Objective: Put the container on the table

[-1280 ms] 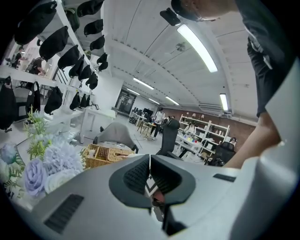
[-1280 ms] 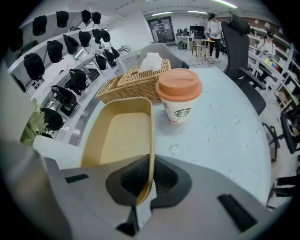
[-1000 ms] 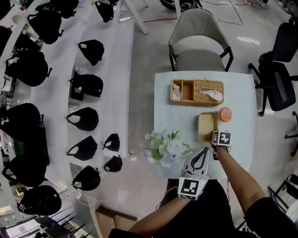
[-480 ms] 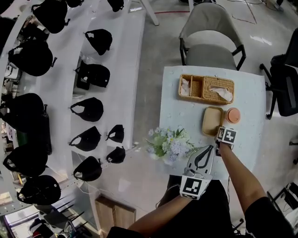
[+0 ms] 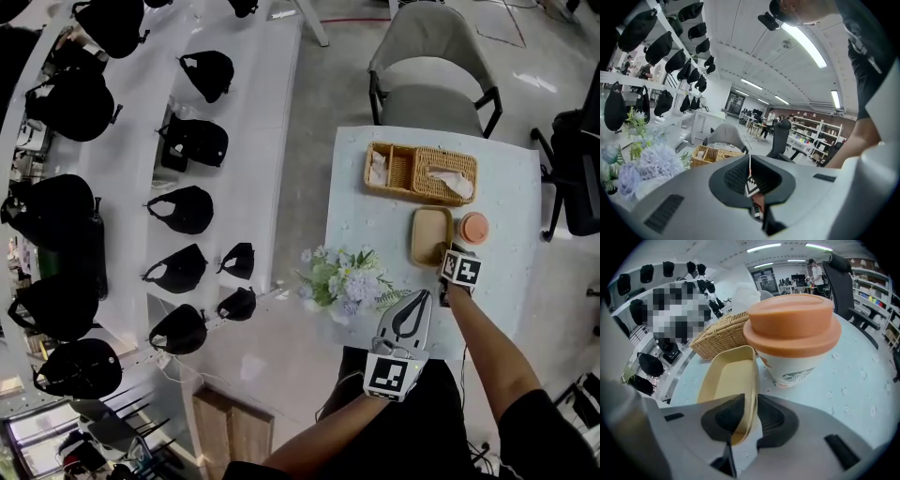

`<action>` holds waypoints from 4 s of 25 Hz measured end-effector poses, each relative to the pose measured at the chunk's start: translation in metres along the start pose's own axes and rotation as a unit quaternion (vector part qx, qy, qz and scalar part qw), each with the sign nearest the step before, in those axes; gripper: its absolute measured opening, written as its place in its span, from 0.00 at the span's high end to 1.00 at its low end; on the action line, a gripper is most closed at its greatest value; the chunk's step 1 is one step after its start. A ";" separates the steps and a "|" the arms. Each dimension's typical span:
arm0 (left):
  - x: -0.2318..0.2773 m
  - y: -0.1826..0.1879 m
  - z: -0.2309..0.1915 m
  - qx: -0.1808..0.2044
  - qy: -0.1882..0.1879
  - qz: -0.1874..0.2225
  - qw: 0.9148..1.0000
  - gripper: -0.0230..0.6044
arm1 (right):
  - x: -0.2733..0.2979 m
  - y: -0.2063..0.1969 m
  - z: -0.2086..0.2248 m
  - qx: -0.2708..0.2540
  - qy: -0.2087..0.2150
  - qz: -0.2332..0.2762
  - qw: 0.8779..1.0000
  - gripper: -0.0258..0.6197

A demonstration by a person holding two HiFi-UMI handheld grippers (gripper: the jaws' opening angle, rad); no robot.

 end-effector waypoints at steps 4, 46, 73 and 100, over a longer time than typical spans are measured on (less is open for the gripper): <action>-0.004 -0.004 0.002 -0.008 0.007 0.004 1.000 0.94 | -0.007 0.001 -0.001 -0.014 0.009 -0.001 1.000 0.81; -0.109 -0.034 0.052 -0.041 0.077 0.073 0.994 0.94 | -0.217 -0.053 -0.001 -0.158 0.023 0.093 0.983 0.79; -0.171 0.037 0.031 0.032 0.040 0.096 0.994 0.94 | -0.390 -0.099 -0.029 -0.086 0.003 0.220 0.972 0.90; -0.129 0.103 -0.036 0.035 0.024 0.081 0.996 0.94 | -0.445 -0.030 -0.058 -0.132 -0.057 0.339 0.930 0.96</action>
Point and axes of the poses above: the fingertips, and each gripper's own axes: x forward along the fingers, z to its right, y out of its top, the point moved 5 cm from there along -x, backward along the fingers, and after that the axes turned 10 degrees about -z, right-handed, at the moved point
